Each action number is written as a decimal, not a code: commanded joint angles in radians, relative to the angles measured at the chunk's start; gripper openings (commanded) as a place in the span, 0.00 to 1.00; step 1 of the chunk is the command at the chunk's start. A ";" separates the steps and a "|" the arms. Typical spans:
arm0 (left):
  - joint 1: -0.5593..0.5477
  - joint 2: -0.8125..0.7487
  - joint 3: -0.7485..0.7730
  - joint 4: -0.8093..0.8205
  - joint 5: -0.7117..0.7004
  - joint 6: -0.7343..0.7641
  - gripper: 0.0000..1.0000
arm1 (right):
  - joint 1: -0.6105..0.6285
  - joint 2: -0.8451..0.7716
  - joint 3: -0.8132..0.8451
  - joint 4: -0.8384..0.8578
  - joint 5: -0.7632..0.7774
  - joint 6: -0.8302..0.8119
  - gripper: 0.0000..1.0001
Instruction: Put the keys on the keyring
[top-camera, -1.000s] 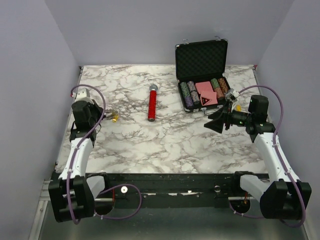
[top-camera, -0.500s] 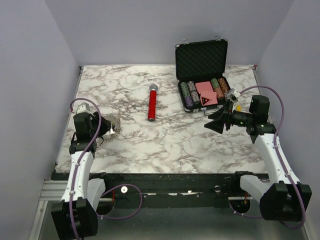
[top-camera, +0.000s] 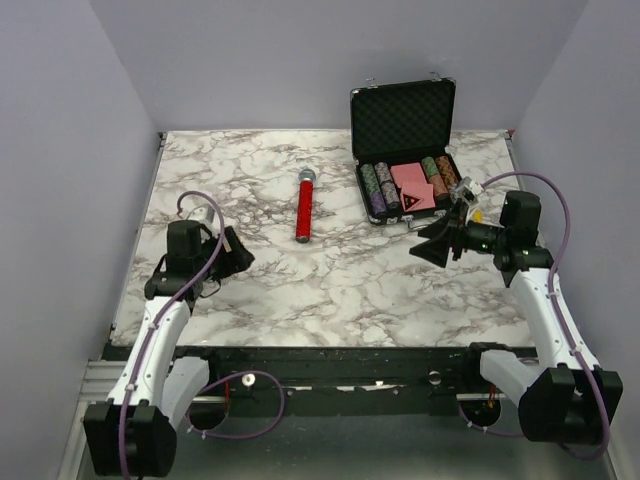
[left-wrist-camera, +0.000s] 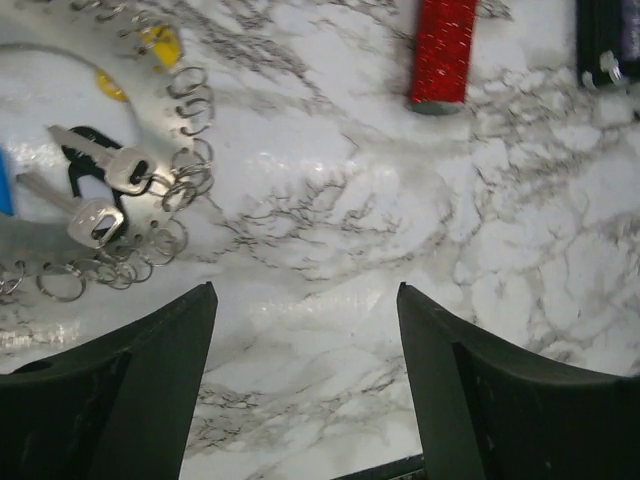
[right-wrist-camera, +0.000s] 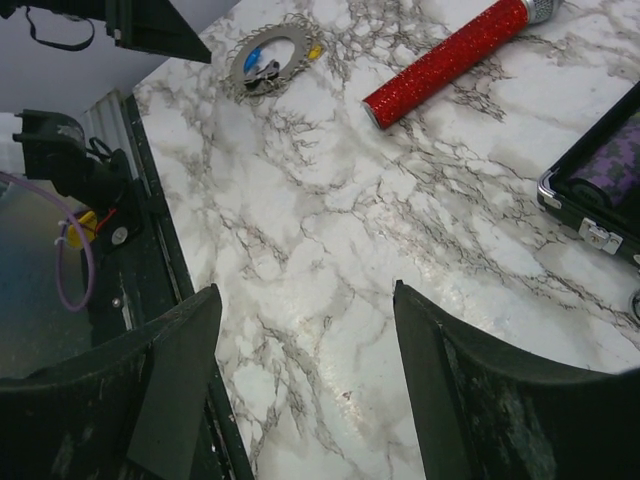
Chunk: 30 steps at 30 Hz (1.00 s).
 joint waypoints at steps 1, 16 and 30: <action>-0.136 -0.107 0.083 -0.065 -0.047 0.085 0.85 | -0.031 -0.030 -0.009 0.044 0.079 0.065 0.82; -0.131 -0.486 0.152 -0.111 0.093 -0.055 0.99 | -0.045 -0.125 0.218 -0.104 0.562 0.401 0.96; -0.131 -0.575 0.182 -0.206 0.098 -0.012 0.99 | -0.045 -0.177 0.244 -0.169 0.630 0.402 1.00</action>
